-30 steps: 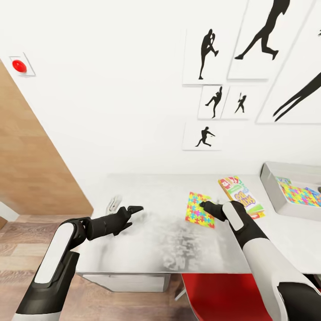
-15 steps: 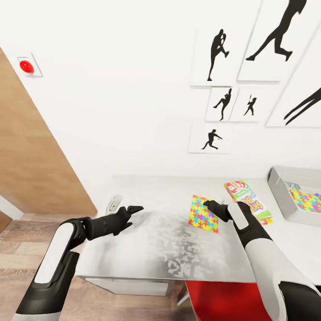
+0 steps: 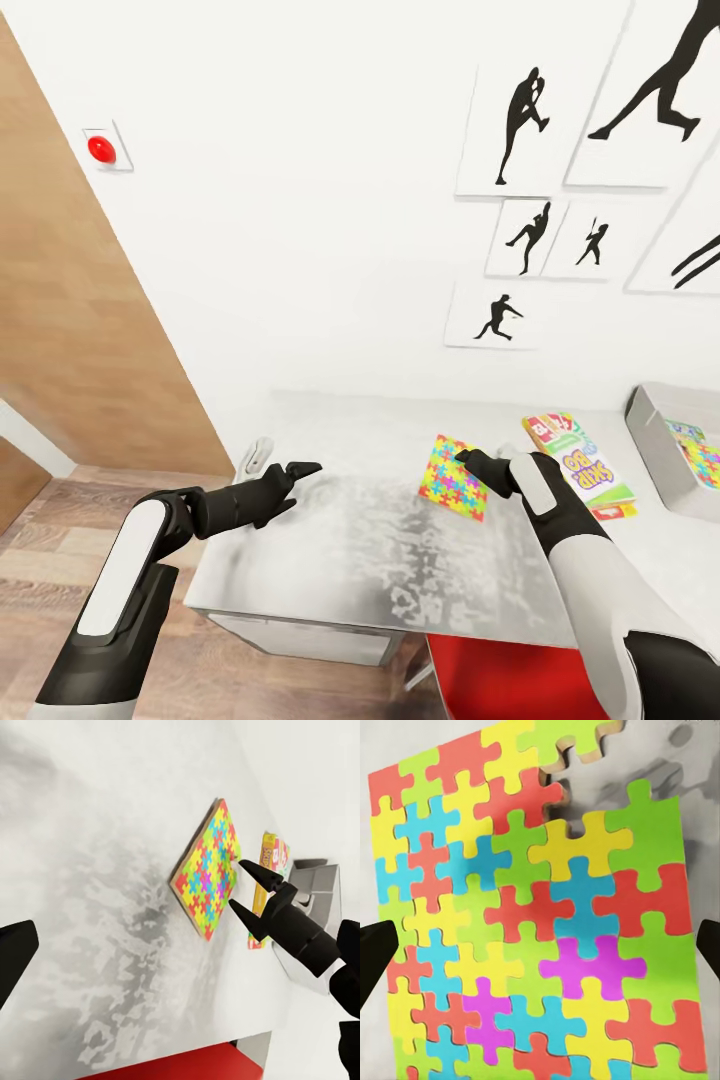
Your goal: Put all the toys in the child's room - the three board games (two on the bed and one on the table), the two jigsaw puzzles on the table, and the tennis ball on the table - inside the toy box on the table in the child's room.
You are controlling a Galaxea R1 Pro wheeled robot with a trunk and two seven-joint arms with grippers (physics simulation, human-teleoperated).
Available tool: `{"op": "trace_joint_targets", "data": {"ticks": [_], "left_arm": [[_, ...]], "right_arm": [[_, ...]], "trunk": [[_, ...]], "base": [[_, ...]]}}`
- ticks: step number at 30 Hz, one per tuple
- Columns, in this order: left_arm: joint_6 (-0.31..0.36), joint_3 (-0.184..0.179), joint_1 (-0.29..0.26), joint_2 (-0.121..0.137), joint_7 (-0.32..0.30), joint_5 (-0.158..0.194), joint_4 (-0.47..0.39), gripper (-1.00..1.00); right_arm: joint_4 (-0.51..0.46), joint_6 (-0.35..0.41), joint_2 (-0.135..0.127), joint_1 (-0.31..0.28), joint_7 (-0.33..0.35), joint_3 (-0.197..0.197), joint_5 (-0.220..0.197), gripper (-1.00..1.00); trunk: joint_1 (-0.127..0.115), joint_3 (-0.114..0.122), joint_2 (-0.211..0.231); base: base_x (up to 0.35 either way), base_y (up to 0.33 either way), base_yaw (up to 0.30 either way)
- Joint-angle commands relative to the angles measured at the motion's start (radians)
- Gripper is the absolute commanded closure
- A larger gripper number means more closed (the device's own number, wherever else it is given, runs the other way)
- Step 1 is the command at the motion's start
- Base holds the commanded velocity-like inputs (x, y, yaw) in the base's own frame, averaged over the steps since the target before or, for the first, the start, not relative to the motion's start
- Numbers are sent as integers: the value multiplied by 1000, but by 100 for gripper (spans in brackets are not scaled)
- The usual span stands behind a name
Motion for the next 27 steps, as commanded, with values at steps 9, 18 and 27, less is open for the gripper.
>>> {"op": "trace_joint_targets", "data": {"ticks": [9,18,27], "left_arm": [[0,-1,-1,1,9,10,-1,-100],[0,-1,0,1,8,10,-1,-100],[0,0,0,1,8,10,-1,-100]], "right_arm": [[-1,2,-5,-1,-9,-3,-11,-100],[-1,2,-7,-2,-9,-4,-9,-100],[-1,-22,-8,-2,-9,-4,-10,-100]], "trunk": [[1,-2,-2],[1,-2,-2],[1,-2,-2]], "base": [[23,0,1],[62,0,0],[3,0,137]]}}
